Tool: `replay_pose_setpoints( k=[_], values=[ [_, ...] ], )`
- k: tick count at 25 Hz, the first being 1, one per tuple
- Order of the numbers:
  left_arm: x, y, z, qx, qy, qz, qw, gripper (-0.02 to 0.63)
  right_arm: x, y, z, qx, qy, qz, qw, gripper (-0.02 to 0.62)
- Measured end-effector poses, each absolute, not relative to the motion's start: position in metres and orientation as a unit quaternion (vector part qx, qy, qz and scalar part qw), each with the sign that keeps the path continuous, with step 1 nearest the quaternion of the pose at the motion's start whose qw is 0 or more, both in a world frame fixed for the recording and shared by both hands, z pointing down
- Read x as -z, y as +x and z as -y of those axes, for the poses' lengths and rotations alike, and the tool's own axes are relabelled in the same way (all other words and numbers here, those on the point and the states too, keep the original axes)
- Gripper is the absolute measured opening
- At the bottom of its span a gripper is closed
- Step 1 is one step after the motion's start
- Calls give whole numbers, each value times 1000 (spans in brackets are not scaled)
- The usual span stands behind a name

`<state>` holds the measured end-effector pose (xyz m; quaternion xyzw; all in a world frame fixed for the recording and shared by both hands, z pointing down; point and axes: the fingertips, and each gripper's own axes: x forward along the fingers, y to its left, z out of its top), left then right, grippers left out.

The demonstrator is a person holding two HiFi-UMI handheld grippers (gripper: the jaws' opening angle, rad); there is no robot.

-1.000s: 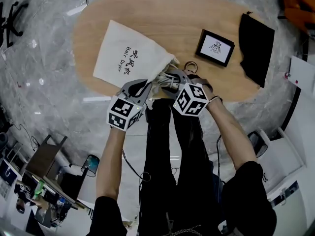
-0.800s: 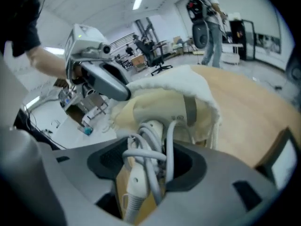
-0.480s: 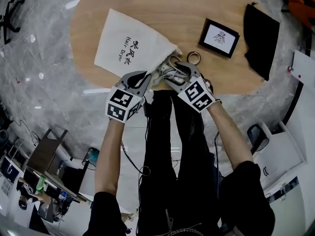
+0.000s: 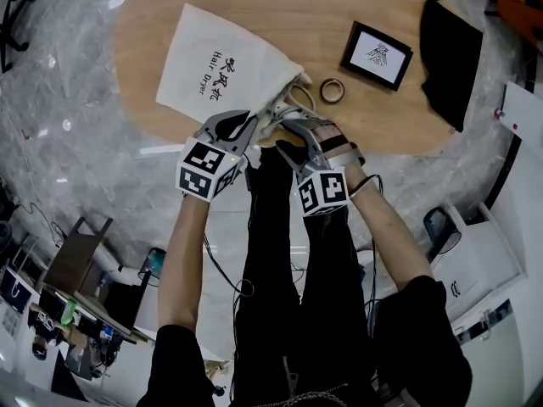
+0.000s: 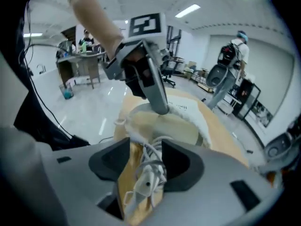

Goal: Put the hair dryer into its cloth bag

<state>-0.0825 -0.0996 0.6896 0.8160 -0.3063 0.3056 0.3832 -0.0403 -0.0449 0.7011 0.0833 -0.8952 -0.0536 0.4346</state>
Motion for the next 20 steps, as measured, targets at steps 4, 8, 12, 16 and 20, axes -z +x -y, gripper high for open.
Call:
replay_pose_setpoints(
  k=[4,8,12,16,20],
  values=[
    [-690,-83,102,-304,818,304,382,35,-713,-55,43,136,25,876,462,193],
    [-689,-83,102,-302,820,304,379,35,-728,-60,39,191,-27,844,501,171],
    [-689,-84,102,-299,819,306,384,35,-733,-65,35,216,-41,837,502,113],
    [-689,-87,104,-297,820,302,384,35,-734,-67,35,215,-35,838,501,78],
    [-690,-88,103,-299,820,296,388,35,-724,-64,43,196,-15,853,483,55]
  ],
)
